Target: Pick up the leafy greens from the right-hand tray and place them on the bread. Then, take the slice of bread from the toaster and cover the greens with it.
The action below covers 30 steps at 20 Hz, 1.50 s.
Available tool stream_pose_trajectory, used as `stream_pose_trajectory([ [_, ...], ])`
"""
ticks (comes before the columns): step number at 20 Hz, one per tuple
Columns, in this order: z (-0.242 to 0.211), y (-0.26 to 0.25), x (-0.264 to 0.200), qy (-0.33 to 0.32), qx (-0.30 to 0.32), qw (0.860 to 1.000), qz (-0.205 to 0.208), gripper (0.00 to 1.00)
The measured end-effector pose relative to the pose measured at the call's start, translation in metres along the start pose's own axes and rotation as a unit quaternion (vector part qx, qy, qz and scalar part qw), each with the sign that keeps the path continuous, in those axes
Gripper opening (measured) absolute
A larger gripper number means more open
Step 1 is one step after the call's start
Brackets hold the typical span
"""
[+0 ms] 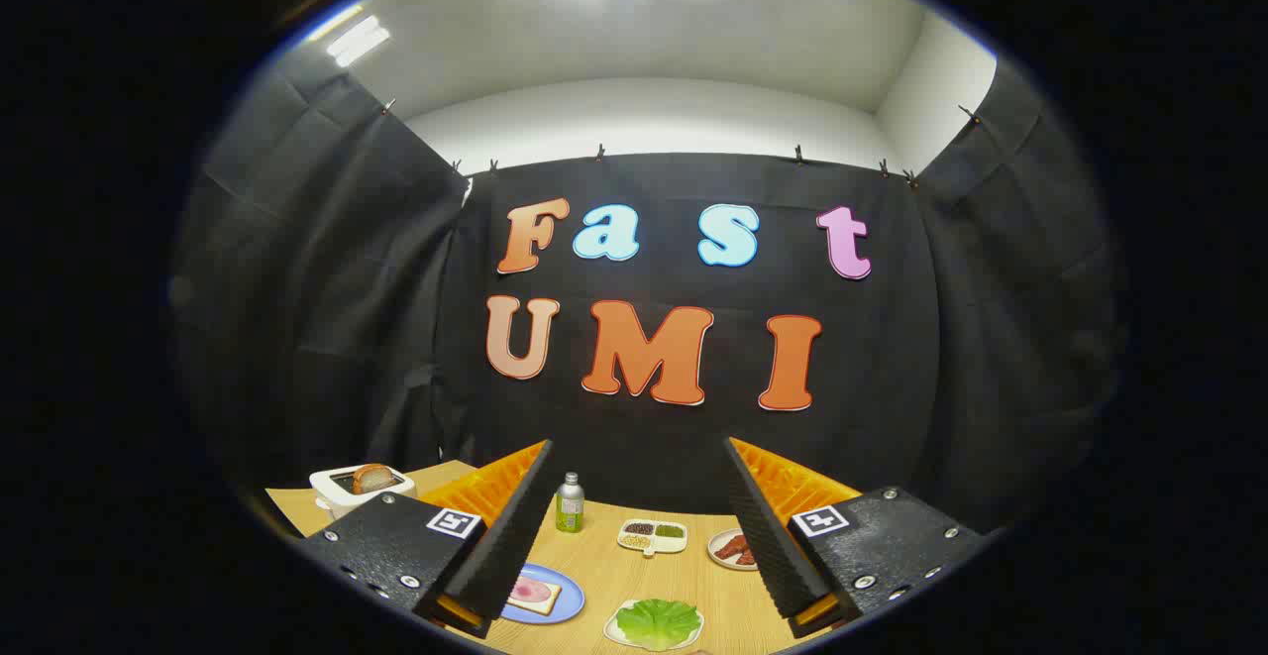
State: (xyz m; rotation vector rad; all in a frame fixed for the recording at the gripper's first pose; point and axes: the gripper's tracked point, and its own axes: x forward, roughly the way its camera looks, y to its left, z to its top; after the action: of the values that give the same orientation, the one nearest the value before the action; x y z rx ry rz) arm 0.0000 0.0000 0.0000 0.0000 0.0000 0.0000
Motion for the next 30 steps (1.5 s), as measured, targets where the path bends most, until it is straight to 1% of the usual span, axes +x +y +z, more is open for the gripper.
stream_pose_trajectory([
  [8,-0.008,-0.012,0.006,0.001,0.008,1.0,-0.018,0.97],
  [12,-0.008,-0.008,0.008,0.001,0.015,1.0,-0.018,0.97],
  [19,-0.006,-0.018,0.005,-0.007,0.004,0.999,-0.035,0.97],
  [26,-0.014,-0.019,0.01,0.001,0.012,0.999,-0.035,0.97],
  [30,-0.02,-0.014,0.013,0.007,0.011,1.0,-0.028,0.97],
])
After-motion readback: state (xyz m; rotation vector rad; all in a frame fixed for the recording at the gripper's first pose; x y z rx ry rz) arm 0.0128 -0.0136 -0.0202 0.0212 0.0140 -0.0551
